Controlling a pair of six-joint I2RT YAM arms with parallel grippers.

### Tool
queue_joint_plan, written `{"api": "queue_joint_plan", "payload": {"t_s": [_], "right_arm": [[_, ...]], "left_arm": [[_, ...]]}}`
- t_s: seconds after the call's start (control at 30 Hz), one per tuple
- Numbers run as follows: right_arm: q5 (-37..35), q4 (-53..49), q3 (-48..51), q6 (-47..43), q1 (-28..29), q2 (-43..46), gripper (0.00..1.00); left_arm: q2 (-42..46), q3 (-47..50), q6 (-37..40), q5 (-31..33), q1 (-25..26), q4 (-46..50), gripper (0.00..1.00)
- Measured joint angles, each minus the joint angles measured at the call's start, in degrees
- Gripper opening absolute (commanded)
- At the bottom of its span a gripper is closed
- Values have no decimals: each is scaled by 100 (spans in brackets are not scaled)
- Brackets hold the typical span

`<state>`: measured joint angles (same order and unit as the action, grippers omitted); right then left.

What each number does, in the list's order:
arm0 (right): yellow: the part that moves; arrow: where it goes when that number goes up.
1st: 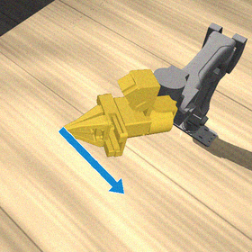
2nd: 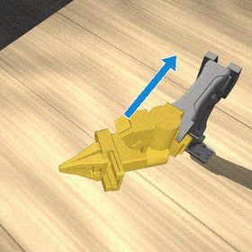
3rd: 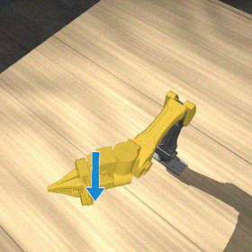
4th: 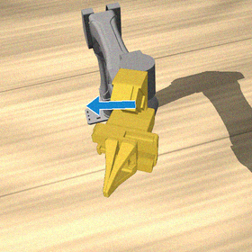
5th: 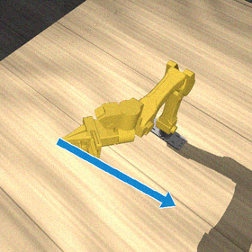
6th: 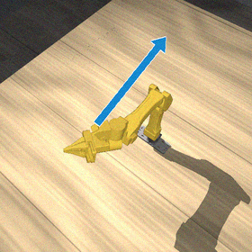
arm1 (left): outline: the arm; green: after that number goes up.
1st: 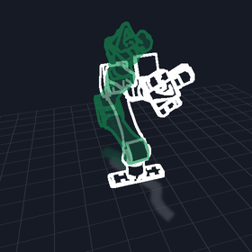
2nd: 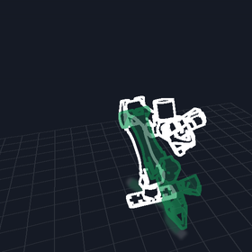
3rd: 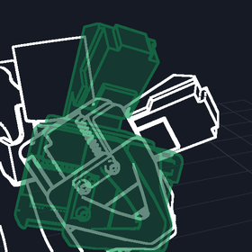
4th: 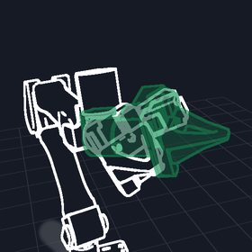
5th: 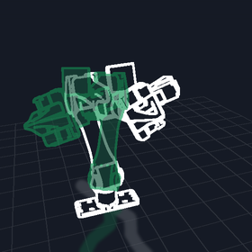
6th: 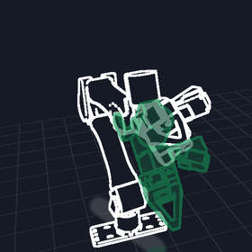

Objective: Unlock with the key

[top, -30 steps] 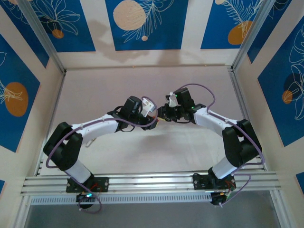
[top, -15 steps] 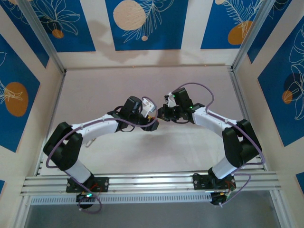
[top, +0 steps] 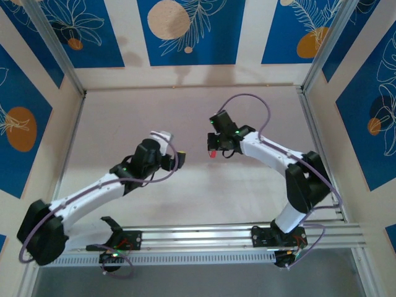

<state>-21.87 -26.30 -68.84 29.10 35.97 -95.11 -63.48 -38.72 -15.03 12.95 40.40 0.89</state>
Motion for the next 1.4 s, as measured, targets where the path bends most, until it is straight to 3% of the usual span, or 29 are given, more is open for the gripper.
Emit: {"api": "queue_joint_plan", "payload": {"t_s": [0.2, 0.47, 0.67, 0.7, 0.83, 1.0, 1.2, 1.3, 1.4], "right_arm": [[-2118, -485, -546, -365, 850, -1239, 0], [-3993, -1108, -1456, -400, 1829, -2382, 2], [-4522, -1534, -1943, -260, 2249, -3027, 34], [-4524, -1615, -2020, -201, 2315, -3156, 45], [-4710, -1993, -2232, -24, 2468, -3359, 72], [-4186, -2076, -2277, -260, 2385, -3150, 82], [-2061, -1670, -1788, -525, 2288, -2337, 82], [-1231, -1526, -1381, -518, 1978, -1475, 81], [-678, -1410, -1091, -459, 1209, -520, 73]], "left_arm": [[1307, 560, -466, 1475, -57, 168, 95], [2507, 953, -570, 2140, -92, 304, 94], [2621, 1113, -568, 2210, -92, 297, 95], [2621, 1137, -568, 2208, -94, 299, 95], [2614, 1145, -568, 2208, -101, 295, 95], [2577, 1132, -566, 2179, -103, 299, 95], [2435, 883, -610, 2004, -109, 166, 94], [2052, 750, -608, 1849, -125, 173, 93], [1432, 625, -612, 1589, -129, 210, 91]]}}
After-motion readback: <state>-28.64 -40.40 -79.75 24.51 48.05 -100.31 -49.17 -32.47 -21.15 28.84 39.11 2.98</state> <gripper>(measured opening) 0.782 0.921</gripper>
